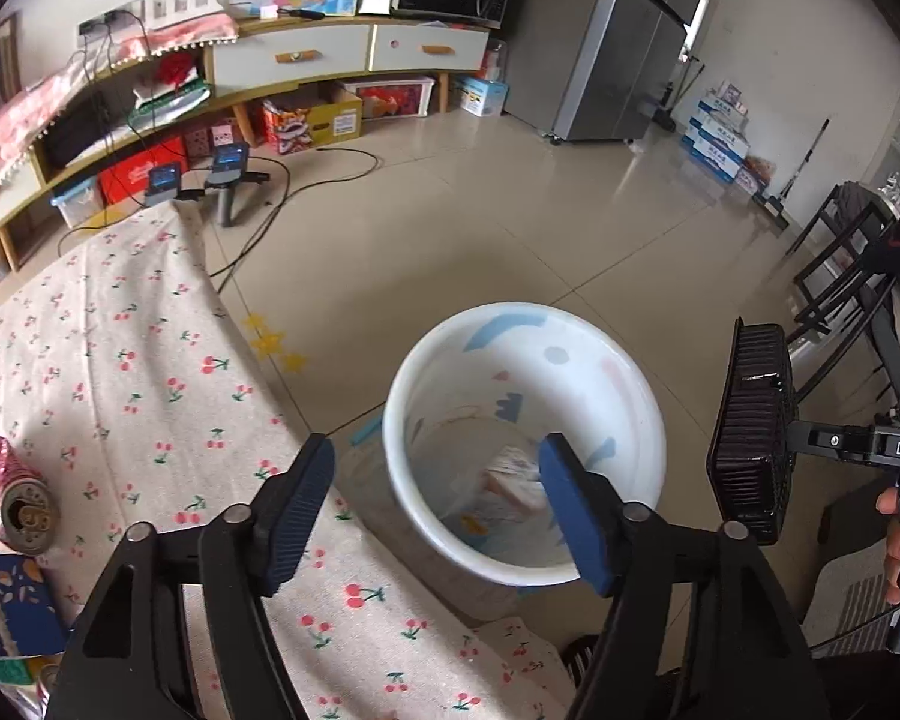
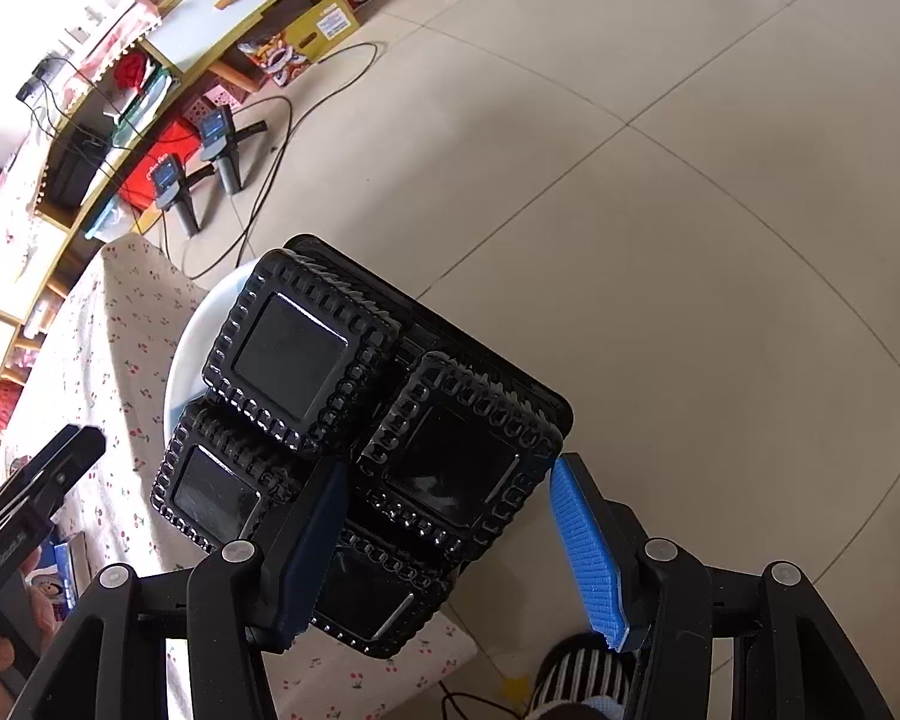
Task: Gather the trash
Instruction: 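Drop the milk carton from the left tool into the white bucket while the right tool drops the black tray, then move both tools back over the table toward the remaining trash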
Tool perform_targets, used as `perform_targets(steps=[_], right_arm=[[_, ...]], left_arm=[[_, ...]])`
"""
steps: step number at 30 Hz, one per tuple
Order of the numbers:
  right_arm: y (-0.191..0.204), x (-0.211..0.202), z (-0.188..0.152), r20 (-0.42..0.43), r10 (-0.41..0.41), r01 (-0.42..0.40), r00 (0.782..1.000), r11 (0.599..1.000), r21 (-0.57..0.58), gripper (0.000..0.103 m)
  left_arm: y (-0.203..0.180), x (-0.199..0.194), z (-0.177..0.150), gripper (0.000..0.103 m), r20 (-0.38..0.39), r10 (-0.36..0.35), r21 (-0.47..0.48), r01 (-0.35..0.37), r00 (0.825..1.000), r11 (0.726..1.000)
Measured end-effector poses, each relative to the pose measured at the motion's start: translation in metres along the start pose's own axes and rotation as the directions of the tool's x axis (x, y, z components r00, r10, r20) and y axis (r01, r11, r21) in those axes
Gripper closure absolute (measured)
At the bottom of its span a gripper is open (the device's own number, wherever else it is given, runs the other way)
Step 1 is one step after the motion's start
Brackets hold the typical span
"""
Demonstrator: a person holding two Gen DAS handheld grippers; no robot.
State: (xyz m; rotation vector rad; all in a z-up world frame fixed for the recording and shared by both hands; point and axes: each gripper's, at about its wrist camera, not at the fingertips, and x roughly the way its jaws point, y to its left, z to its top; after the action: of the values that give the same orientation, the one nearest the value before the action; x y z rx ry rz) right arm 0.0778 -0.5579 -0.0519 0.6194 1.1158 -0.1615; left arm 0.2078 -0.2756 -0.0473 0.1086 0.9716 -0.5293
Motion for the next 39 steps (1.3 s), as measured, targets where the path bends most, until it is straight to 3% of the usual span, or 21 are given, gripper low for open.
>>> perform_targets(steps=[9, 19, 22, 24, 28, 32, 39], right_arm=[[0.037, 0.019, 0.01, -0.003, -0.011, 0.011, 1.0, 1.0, -0.02, 0.042], [0.077, 0.039, 0.019, 0.042, -0.043, 0.045, 0.998, 0.998, -0.037, 0.041], [0.083, 0.043, 0.021, 0.043, -0.038, 0.039, 0.998, 0.999, -0.024, 0.023], [0.086, 0.044, 0.021, 0.042, -0.031, 0.032, 0.999, 0.999, -0.021, 0.02], [0.096, 0.039, 0.02, 0.054, -0.039, 0.041, 0.998, 0.999, -0.031, 0.02], [0.107, 0.033, 0.015, 0.049, -0.031, 0.034, 0.998, 0.998, -0.054, 0.02], [0.145, 0.027, -0.004, 0.04, -0.035, 0.042, 0.999, 0.983, -0.18, 0.019]], left_arm=[[0.059, -0.05, -0.026, 0.015, -0.004, 0.166, -0.004, -0.166, 0.986, 0.986], [0.123, -0.107, -0.068, 0.015, -0.047, 0.231, -0.018, -0.232, 0.972, 0.972], [0.14, -0.121, -0.079, 0.015, -0.053, 0.259, -0.018, -0.26, 0.964, 0.965], [0.151, -0.13, -0.087, 0.015, -0.051, 0.279, -0.021, -0.28, 0.959, 0.96], [0.176, -0.14, -0.101, 0.015, -0.047, 0.282, -0.078, -0.285, 0.958, 0.955], [0.198, -0.142, -0.111, 0.015, -0.097, 0.255, -0.144, -0.267, 0.962, 0.953], [0.222, -0.154, -0.122, 0.015, -0.117, 0.26, -0.2, -0.279, 0.959, 0.939]])
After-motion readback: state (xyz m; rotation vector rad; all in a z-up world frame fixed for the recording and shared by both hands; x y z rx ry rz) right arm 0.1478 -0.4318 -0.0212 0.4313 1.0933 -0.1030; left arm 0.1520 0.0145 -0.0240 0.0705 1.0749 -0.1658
